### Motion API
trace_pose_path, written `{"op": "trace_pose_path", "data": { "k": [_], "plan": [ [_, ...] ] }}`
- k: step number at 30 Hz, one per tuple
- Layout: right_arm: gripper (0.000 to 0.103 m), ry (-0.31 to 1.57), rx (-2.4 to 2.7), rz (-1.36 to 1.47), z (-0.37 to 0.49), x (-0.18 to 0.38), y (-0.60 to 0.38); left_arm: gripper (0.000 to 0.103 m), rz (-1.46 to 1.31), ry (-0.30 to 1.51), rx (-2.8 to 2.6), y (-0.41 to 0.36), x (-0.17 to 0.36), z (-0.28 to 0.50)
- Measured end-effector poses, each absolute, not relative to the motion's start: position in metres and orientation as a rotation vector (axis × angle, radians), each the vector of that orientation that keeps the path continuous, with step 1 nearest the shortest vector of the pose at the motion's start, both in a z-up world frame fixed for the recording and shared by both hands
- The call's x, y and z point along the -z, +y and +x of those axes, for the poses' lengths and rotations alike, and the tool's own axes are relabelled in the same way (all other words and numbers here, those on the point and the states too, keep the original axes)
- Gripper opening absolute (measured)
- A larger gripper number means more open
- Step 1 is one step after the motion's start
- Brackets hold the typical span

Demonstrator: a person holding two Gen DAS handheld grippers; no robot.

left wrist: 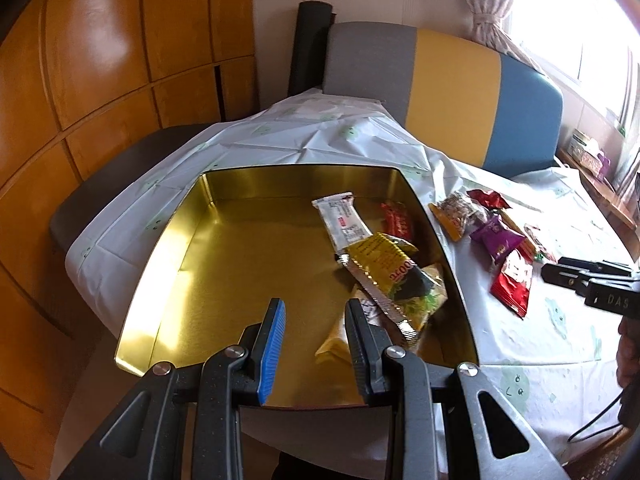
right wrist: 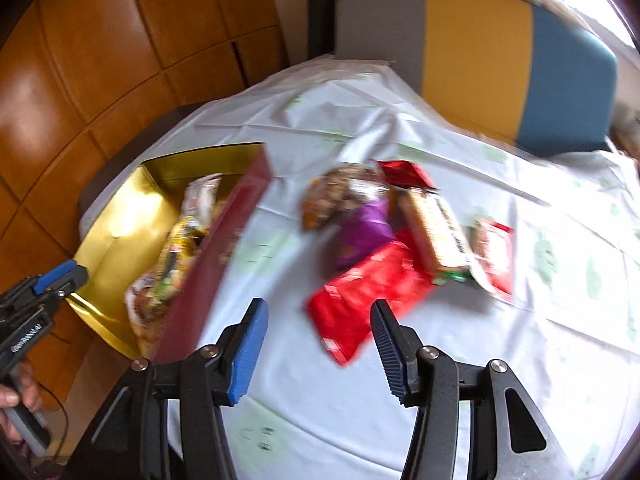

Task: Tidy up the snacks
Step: 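Move the left tool back over the remaining snacks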

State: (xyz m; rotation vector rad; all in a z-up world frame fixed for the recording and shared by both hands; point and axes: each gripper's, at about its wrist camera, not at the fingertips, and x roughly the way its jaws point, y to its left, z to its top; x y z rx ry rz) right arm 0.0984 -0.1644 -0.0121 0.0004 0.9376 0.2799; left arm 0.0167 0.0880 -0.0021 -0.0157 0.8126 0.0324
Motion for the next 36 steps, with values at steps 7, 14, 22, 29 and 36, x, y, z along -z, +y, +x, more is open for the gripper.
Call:
{"op": "trace_pose_path", "data": {
  "k": [7, 14, 22, 29, 36],
  "plan": [
    [0.059, 0.921, -0.176, 0.019, 0.096, 0.006, -0.217, 0.031, 0.029, 0.814, 0.004, 0.068, 0.000, 0.019],
    [0.068, 0.910, -0.083, 0.029, 0.100, 0.004, -0.262, 0.031, 0.072, 0.823, 0.039, 0.049, 0.000, 0.021],
    [0.080, 0.922, 0.063, 0.161, 0.108, 0.009, -0.315, 0.031, 0.112, 0.836, 0.088, 0.026, -0.002, 0.026],
    [0.082, 0.949, 0.130, 0.327, 0.108, 0.011, -0.342, 0.031, 0.145, 0.857, 0.223, -0.016, -0.006, 0.039],
    [0.086, 0.938, 0.103, 0.357, 0.107, 0.007, -0.341, 0.039, 0.207, 0.929, 0.379, -0.072, 0.007, 0.065]
  ]
}}
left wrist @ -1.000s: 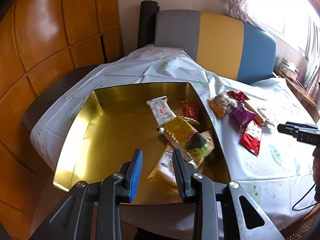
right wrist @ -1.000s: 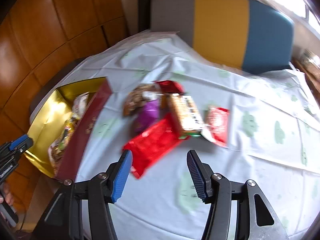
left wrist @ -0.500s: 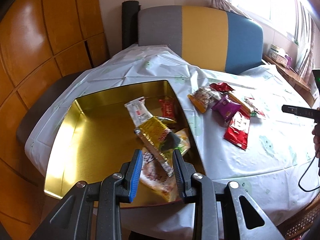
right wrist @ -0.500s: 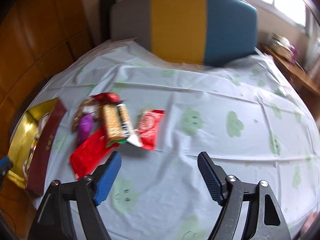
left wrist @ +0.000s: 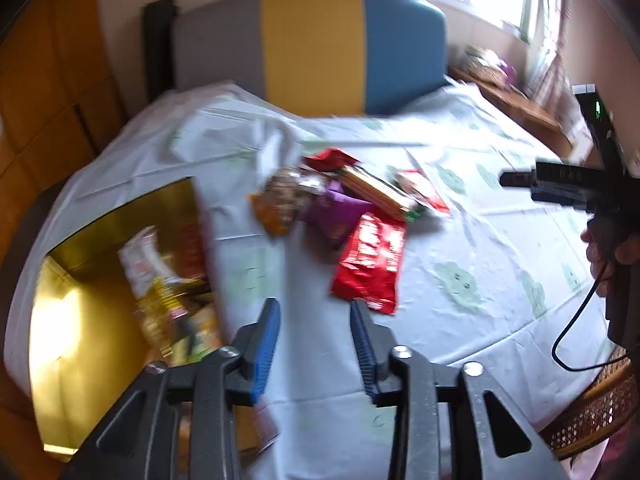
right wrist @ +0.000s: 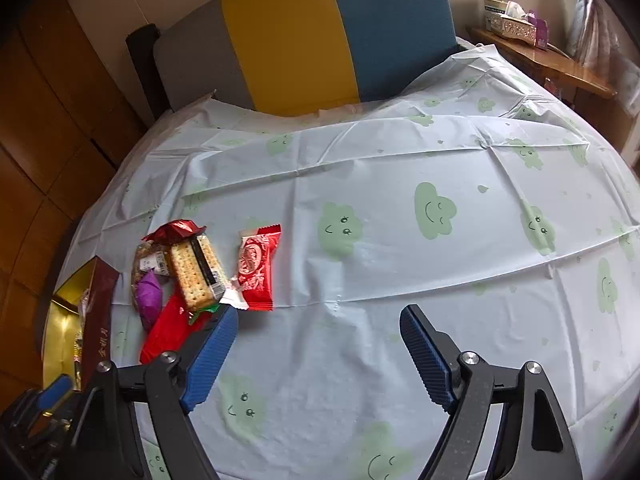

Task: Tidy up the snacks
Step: 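Move the left tool back over the remaining snacks, then grasp the large red wrapped bar with the left tool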

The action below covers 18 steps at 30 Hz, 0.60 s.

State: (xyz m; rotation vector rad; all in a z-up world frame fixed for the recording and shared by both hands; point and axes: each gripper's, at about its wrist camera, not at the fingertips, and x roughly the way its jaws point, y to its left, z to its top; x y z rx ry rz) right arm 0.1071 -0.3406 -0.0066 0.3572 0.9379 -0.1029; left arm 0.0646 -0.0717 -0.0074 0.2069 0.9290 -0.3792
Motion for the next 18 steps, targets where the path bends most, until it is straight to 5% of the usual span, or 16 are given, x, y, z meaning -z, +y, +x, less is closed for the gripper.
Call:
{"op": "trace_pose_path", "data": {
  "k": [10, 18],
  "plan": [
    [0.087, 0.936, 0.065, 0.401, 0.108, 0.003, -0.339, 0.062, 0.326, 1.027, 0.471, -0.133, 0.049, 0.104],
    [0.088, 0.933, 0.053, 0.421, 0.109, 0.002, -0.341, 0.063, 0.347, 1.067, 0.461, -0.151, 0.070, 0.132]
  ]
}}
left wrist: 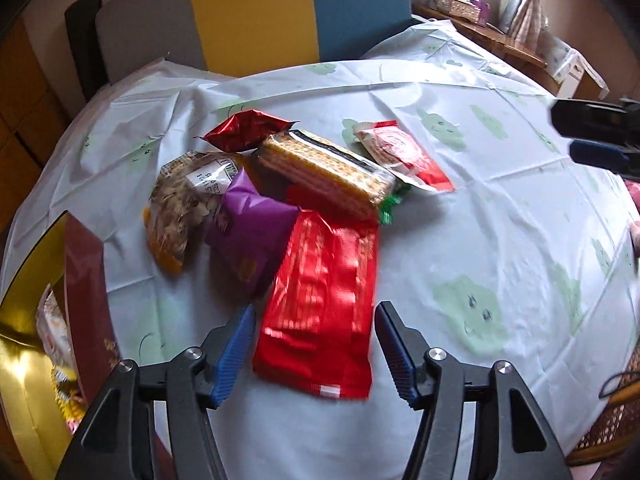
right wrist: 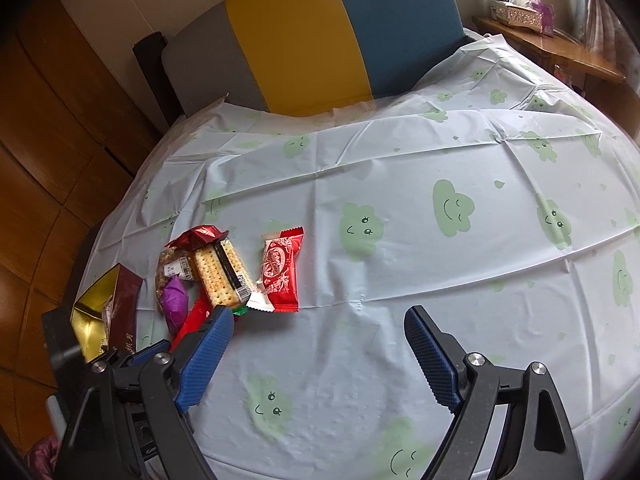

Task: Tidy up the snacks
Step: 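Grasp the large red wrapped bar with the left tool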

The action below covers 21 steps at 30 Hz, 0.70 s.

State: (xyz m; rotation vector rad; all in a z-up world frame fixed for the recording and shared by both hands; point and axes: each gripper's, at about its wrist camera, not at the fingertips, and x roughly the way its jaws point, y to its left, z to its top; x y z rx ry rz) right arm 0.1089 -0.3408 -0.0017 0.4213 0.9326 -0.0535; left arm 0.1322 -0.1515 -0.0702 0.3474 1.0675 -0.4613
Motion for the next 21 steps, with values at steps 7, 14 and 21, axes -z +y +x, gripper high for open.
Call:
{"op": "trace_pose_path", "data": {
  "k": [7, 14, 21],
  "plan": [
    [0.088, 0.930, 0.054, 0.400, 0.110, 0.002, -0.338, 0.048, 0.306, 1.060, 0.446, -0.153, 0.076, 0.138],
    [0.088, 0.940, 0.058, 0.360, 0.110, 0.004, -0.333, 0.045, 0.286, 1.030, 0.478, -0.134, 0.068, 0.083],
    [0.083, 0.985, 0.062, 0.311, 0.112, 0.019, -0.326, 0.046, 0.271, 0.993, 0.498, -0.108, 0.076, 0.031]
  ]
}}
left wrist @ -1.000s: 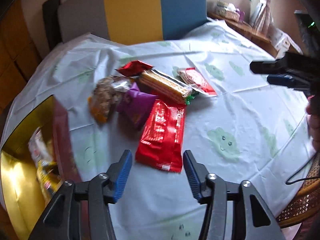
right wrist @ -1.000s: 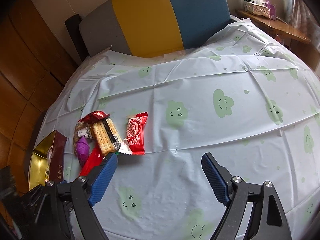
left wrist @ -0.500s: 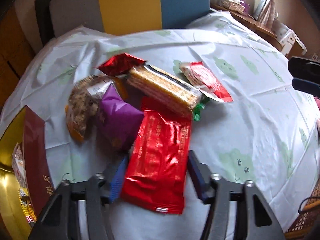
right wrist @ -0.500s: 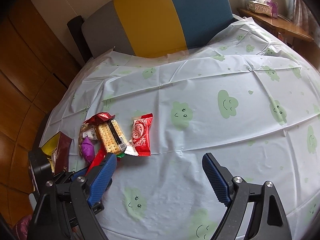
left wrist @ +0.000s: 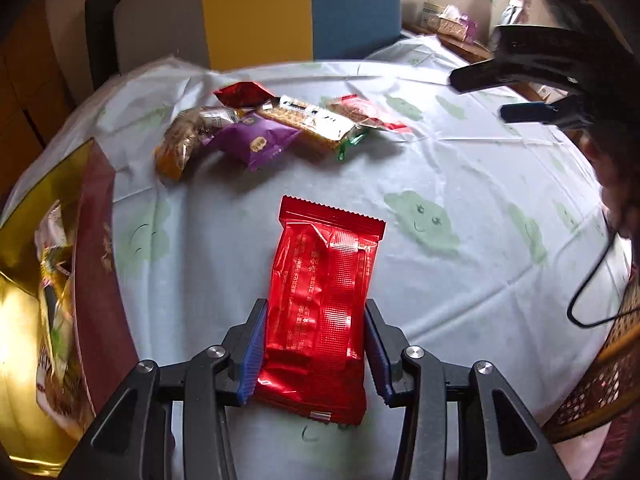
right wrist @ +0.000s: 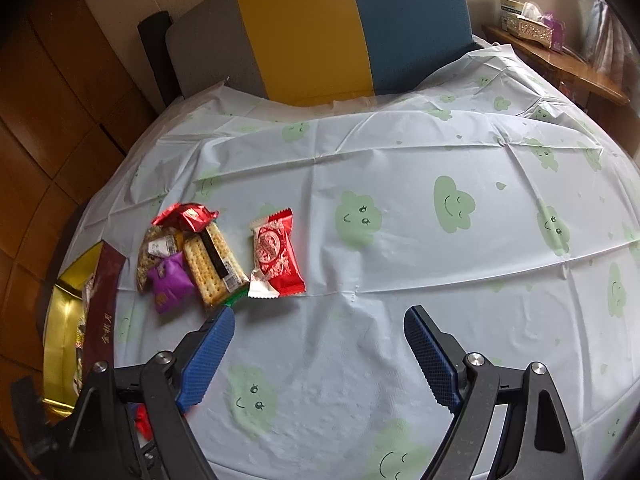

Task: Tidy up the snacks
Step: 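Grasp the large red wrapped bar with the left tool, then grasp the red-and-white wafer bar with the right tool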

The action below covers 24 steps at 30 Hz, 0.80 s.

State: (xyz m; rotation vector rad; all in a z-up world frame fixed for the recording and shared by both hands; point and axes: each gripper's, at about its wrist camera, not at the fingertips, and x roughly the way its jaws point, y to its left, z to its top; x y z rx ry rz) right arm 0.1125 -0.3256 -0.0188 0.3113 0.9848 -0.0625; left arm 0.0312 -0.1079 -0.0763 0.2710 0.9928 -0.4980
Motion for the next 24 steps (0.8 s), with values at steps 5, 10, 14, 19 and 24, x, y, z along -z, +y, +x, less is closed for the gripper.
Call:
{"op": "trace_pose_path", "data": {
  "k": [5, 10, 14, 19, 24],
  "plan": [
    [0.060, 1.030, 0.033, 0.279, 0.118, 0.031, -0.315, 0.046, 0.246, 0.977, 0.498, -0.104, 0.078, 0.024],
    [0.058, 1.038, 0.009, 0.232, 0.135, 0.030, -0.298, 0.046, 0.233, 0.958, 0.504, -0.104, 0.079, 0.026],
    [0.058, 1.049, 0.013, 0.202, 0.164, 0.031, -0.288, 0.047, 0.225, 0.950, 0.502, -0.104, 0.080, 0.027],
    [0.058, 1.081, 0.040, 0.180, 0.202, 0.042, -0.280, 0.047, 0.208, 0.949, 0.506, -0.102, 0.081, 0.028],
    [0.043, 1.172, 0.062, 0.130, 0.226, 0.069, -0.274, 0.047, 0.201, 0.946, 0.505, -0.102, 0.081, 0.027]
  ]
}}
